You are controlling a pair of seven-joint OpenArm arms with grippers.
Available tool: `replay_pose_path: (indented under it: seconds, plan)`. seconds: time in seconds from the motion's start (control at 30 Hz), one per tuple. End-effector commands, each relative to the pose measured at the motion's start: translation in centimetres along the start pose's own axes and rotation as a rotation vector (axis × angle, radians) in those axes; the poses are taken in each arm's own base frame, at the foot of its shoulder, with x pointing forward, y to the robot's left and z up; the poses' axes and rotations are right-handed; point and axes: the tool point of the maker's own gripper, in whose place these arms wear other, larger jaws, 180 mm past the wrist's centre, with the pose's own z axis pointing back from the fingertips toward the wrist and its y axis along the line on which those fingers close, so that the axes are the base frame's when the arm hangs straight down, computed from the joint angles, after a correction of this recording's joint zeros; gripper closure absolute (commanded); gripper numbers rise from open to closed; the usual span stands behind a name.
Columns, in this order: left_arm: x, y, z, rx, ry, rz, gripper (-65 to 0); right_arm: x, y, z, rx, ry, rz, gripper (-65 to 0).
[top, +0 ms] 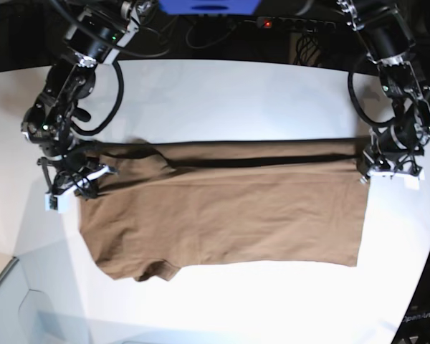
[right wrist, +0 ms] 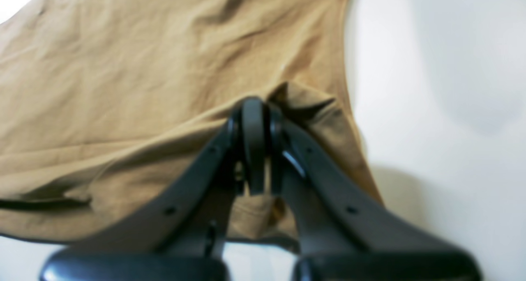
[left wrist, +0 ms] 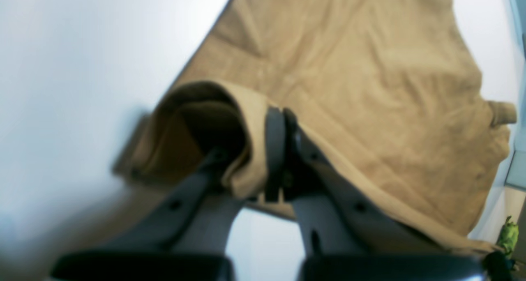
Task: Layout the t-shirt on the table in an organized manner, then fold the t-shirt properly
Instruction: 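Lift the shirt edge with both grippers and fold it over the body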
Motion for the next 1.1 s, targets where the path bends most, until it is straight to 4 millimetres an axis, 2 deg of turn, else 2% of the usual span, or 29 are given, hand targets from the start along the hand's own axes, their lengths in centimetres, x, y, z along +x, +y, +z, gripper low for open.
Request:
replay_pose_path:
  seconds: [0.0, 0.17, 0.23, 0.37, 0.47, 0.53, 0.6, 0.67, 0.7, 0.83, 0.97, 1.07]
  plan:
    - [1.5, -0.8, 0.2, -0.023, -0.034, -0.004, -0.5, 1.7, 0.3, -0.1, 0.012, -0.057, -0.004, 0.0]
    - [2.2, -1.3, 0.0, -0.031, -0.043, -0.003, -0.6, 0.6, 0.7, -1.2, 0.035, -0.014, -0.009, 0.0]
    - [2.3, -1.4, 0.0, -0.037, -0.043, -0.003, -2.3, 0.5, 0.6, -1.5, 0.04, -0.003, 0.002, -4.5]
    - [2.2, -1.2, 0.1, -0.028, -0.042, -0.007, -15.6, 0.4, 1.0, -1.5, 0.05, 0.005, 0.02, -19.8]
    - [2.0, -1.0, 0.1, -0.028, -0.037, -0.002, -24.0, 1.5, 0.6, -0.8, 0.034, -0.031, 0.03, -27.5]
    - [1.7, -0.7, 0.2, -0.024, -0.033, -0.002, -27.9, 1.9, 0.4, -0.1, 0.021, -0.046, 0.045, -30.3]
    - [1.6, -0.7, 0.3, -0.024, -0.033, -0.002, -31.2, 2.6, 0.2, 0.6, 0.009, -0.072, 0.06, -31.3]
    - [1.4, -0.6, 0.4, -0.036, -0.027, 0.013, -33.7, 2.5, 0.0, 1.5, -0.006, -0.078, 0.077, -31.6]
    - [1.1, 0.2, 0.7, -0.028, -0.024, 0.032, -34.1, 2.4, -0.2, 2.0, -0.014, -0.083, 0.085, -31.7]
    - [1.0, 2.9, 1.5, 0.011, -0.047, 0.093, -34.1, 1.0, -0.7, 3.3, -0.035, -0.065, 0.102, -31.8]
    - [0.3, 3.8, 1.3, 0.027, -0.028, 0.114, -34.1, -0.5, -1.0, 3.7, -0.041, -0.033, 0.104, -31.8]
    - [0.3, 3.7, 1.2, 0.025, -0.025, 0.115, -34.1, -1.3, -1.1, 3.9, -0.043, -0.015, 0.103, -31.8]
